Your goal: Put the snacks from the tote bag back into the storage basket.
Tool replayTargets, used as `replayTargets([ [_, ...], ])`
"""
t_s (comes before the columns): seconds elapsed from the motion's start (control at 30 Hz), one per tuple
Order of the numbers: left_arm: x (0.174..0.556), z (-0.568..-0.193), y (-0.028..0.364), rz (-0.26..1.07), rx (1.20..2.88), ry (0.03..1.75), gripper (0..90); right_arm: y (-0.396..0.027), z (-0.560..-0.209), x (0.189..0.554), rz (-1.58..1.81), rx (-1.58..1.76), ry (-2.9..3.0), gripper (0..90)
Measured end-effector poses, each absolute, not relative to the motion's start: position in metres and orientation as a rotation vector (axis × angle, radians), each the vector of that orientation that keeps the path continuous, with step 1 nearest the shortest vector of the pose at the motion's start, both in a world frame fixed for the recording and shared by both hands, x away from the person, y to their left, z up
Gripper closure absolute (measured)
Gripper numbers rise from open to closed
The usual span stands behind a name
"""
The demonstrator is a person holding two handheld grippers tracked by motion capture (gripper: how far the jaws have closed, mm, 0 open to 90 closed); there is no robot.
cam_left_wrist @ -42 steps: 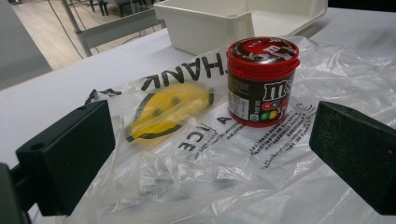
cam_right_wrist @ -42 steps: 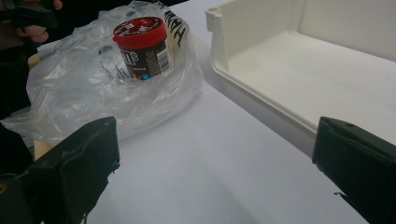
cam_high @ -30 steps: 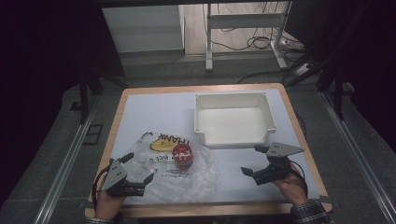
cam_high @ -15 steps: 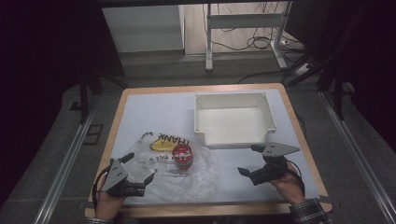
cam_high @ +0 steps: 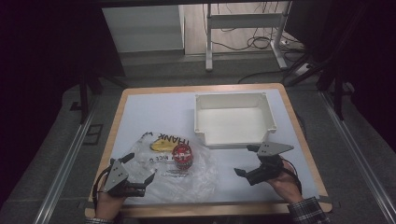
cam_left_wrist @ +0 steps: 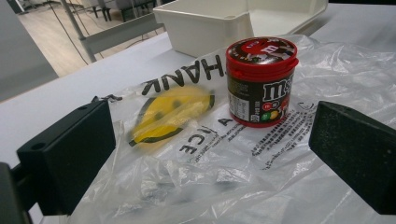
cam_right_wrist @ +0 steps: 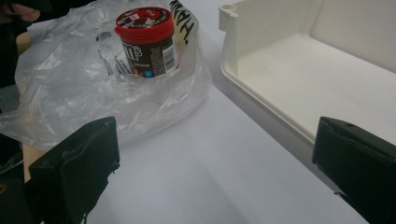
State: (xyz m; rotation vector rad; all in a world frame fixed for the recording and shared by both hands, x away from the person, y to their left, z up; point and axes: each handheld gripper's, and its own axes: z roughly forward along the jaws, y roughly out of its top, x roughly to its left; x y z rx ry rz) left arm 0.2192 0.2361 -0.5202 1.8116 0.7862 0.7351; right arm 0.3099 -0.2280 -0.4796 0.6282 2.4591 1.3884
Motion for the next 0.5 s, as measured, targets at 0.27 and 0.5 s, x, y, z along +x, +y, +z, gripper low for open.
replayTargets([
  [0.27,0.2192,-0.5202,0.2358,0.739,1.813,0.784,0.4,-0.2235,-0.4803,0.3130,1.368,0.619,2.490,1.1],
  [0.5,0.2193,-0.5202,0.2357,0.739,1.811,0.782,0.4,-0.2185,-0.4806,0.3150,1.368,0.606,2.503,1.2],
])
